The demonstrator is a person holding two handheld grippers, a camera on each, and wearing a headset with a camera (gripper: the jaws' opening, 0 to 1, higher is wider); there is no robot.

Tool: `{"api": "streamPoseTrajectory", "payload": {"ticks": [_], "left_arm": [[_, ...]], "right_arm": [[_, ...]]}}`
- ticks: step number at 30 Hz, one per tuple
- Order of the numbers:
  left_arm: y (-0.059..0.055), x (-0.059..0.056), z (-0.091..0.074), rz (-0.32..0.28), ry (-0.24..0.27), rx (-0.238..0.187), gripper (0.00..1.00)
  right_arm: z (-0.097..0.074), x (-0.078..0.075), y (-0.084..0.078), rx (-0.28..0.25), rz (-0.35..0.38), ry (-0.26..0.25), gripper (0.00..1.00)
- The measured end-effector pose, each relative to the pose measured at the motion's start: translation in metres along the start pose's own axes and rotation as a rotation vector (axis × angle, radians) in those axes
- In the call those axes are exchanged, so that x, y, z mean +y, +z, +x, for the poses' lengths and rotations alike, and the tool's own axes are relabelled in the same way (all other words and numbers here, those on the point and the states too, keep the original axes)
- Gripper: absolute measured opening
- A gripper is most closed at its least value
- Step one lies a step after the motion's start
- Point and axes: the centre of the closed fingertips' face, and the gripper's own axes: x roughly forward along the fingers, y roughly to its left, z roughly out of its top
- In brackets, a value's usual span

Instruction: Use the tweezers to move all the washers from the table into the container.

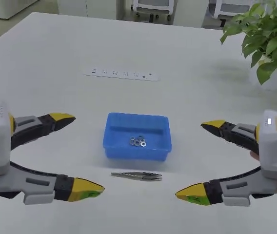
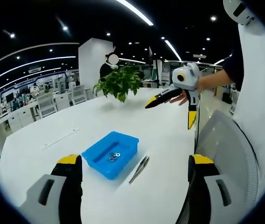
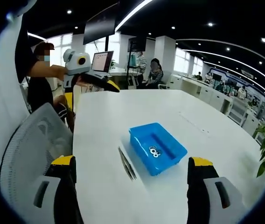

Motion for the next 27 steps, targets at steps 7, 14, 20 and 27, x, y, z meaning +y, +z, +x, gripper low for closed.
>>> {"api": "streamPoseTrajectory", "payload": {"ticks": [7, 14, 20, 27], "left_arm": [[0.009, -0.002, -0.003, 0.020, 0.008, -0.009, 1.00], [0.011, -0.001, -0.003, 0.021, 0.012, -0.007, 1.00], [0.011, -0.003, -0.002, 0.016, 0.004, -0.007, 1.00], [0.006, -0.005, -0.002, 0.010, 0.002, 0.008, 1.00]], "right_arm": [[-0.003, 0.003, 0.003, -0.010, 0.011, 0.014, 1.00], [-0.004, 0.006, 0.002, -0.009, 0.010, 0.015, 1.00], [-0.005, 0.007, 0.000, -0.006, 0.017, 0.015, 1.00], [-0.006, 0.009, -0.003, 0.005, 0.017, 0.023, 1.00]]}}
